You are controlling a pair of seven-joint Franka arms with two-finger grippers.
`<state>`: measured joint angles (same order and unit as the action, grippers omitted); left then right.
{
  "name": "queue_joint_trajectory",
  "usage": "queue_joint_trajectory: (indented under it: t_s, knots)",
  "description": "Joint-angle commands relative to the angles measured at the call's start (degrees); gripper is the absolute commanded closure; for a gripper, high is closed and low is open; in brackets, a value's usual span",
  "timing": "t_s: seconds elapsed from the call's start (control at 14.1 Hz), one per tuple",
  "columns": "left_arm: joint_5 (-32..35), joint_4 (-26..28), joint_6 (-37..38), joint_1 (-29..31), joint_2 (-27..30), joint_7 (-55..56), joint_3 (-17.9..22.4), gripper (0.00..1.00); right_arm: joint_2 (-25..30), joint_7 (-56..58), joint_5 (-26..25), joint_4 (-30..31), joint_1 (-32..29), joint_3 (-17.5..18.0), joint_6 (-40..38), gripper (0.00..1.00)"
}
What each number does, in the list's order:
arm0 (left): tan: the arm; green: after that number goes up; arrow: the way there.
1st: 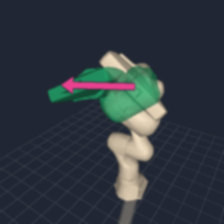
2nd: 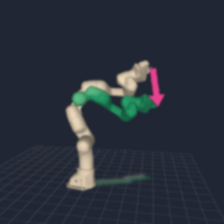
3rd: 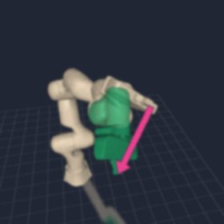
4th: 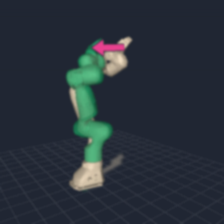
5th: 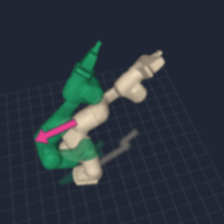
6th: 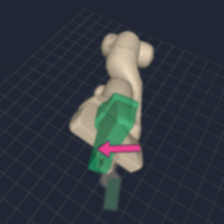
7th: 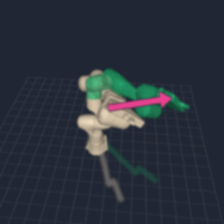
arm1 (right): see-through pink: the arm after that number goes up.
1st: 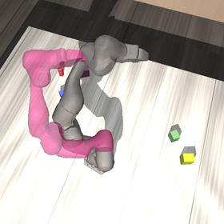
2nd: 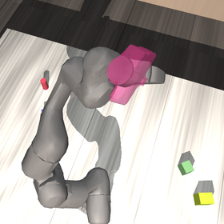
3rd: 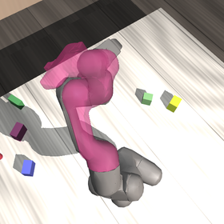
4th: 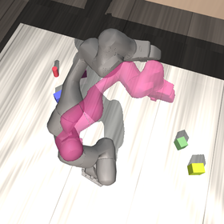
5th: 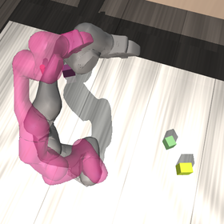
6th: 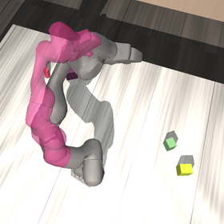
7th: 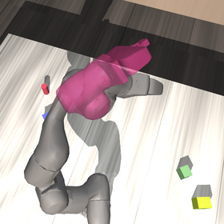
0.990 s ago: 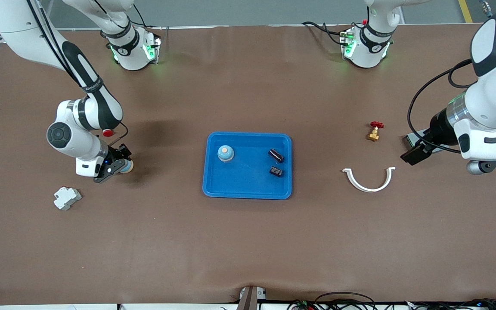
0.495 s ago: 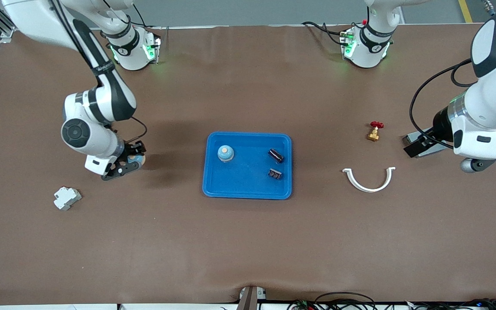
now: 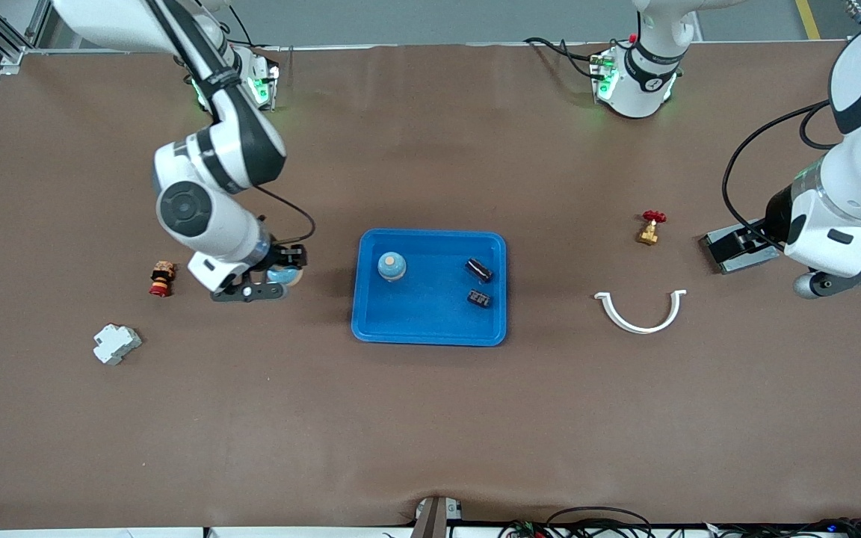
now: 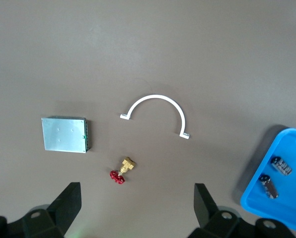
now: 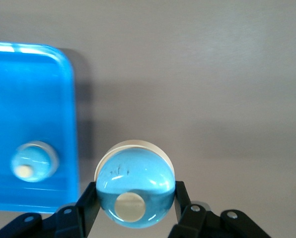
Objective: Place electrolytic capacitor and blue bell in tray
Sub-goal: 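Carry the blue bell into the tray and lower it with the right gripper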
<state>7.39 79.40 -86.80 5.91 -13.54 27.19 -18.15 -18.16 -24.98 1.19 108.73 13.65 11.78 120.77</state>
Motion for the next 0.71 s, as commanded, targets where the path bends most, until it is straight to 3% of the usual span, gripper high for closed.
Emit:
queue_joint_trajectory:
  t_s: [0.0,0.07,0.14,0.35,0.64]
  knots:
    - [0.9,3.6,-0.5,-0.2,3.9,-10.4,0.7,0.0,-5.6,-9.2,0.5,-7.2,4.1,-0.4,-0.5,0.87]
    - [0.1,4.4,-1.2,0.0,4.7,-12.7,2.1,0.0,-7.1,-11.6,0.5,-9.1,5.2,-0.4,-0.5,0.87]
    - [-1.4,6.6,-1.6,-1.2,6.6,-14.9,6.0,0.0,-8.7,-14.0,0.5,-10.9,6.3,-0.6,-0.3,0.87]
    - [-7.9,16.2,-8.6,-2.6,12.9,-18.9,12.7,0.0,-13.2,-18.7,0.5,-15.8,8.3,-0.6,0.1,0.87]
    - [-8.2,19.7,-9.7,-2.5,18.3,-17.3,12.6,0.0,-17.9,-21.6,0.0,-19.9,10.7,-0.6,1.0,0.87]
